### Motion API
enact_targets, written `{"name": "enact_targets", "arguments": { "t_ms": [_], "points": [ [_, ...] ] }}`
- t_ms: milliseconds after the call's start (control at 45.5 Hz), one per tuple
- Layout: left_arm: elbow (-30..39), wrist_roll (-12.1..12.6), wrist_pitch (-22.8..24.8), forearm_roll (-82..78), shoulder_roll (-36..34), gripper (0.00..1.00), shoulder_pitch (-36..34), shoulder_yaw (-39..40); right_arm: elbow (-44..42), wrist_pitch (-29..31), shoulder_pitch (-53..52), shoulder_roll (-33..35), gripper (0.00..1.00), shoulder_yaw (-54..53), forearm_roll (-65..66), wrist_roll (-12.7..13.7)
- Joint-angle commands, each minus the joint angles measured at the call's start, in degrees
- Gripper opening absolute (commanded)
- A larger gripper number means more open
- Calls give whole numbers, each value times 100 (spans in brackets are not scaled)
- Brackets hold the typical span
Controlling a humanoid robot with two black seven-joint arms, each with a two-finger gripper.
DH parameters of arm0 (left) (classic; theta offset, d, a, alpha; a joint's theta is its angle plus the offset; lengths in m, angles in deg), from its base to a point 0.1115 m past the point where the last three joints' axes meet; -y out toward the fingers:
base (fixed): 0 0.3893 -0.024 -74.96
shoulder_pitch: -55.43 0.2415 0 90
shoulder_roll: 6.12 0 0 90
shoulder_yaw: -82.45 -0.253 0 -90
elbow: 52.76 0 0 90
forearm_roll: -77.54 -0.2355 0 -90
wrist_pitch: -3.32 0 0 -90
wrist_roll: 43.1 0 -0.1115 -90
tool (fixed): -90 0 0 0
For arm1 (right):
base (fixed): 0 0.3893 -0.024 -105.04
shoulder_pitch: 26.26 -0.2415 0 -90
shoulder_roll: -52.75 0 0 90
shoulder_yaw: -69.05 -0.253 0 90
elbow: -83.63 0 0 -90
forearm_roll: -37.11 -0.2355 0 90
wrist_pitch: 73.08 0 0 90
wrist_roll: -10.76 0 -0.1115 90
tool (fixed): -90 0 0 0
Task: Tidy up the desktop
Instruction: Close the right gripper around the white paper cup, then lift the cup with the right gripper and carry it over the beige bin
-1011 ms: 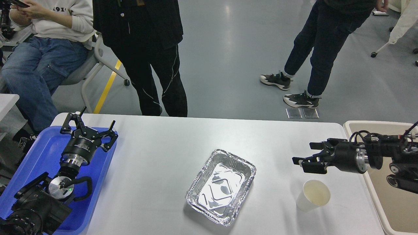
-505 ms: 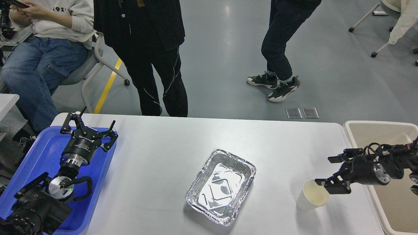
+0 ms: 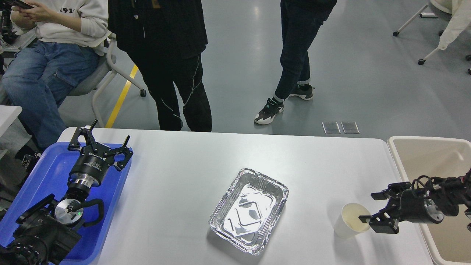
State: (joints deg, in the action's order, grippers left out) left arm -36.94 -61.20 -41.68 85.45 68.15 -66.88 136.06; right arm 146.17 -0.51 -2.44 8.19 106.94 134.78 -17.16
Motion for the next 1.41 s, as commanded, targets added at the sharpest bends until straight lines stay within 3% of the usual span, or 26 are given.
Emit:
{"name": "enact_targets", "arguments": {
  "t_ms": [0, 88, 154, 440, 725, 1385],
  "points": [
    [0, 0, 0, 0, 0, 100, 5, 0, -14, -15, 79, -9, 23, 8, -29, -2],
    [0, 0, 0, 0, 0, 100, 5, 0, -14, -15, 79, -27, 5, 8, -29, -2],
    [0, 0, 0, 0, 0, 100, -4, 0, -14, -6, 79, -27, 0, 8, -29, -2],
    [0, 0, 0, 0, 0, 100, -4, 0, 4, 20, 44, -18, 0, 8, -64, -38],
    [0, 0, 0, 9, 0, 100, 5, 0, 57, 38, -202, 26, 0, -53, -196, -310],
    [-9, -9, 0, 18, 0, 100, 5, 0, 803, 547, -1590, 588, 0, -53, -881, -495]
  ]
}}
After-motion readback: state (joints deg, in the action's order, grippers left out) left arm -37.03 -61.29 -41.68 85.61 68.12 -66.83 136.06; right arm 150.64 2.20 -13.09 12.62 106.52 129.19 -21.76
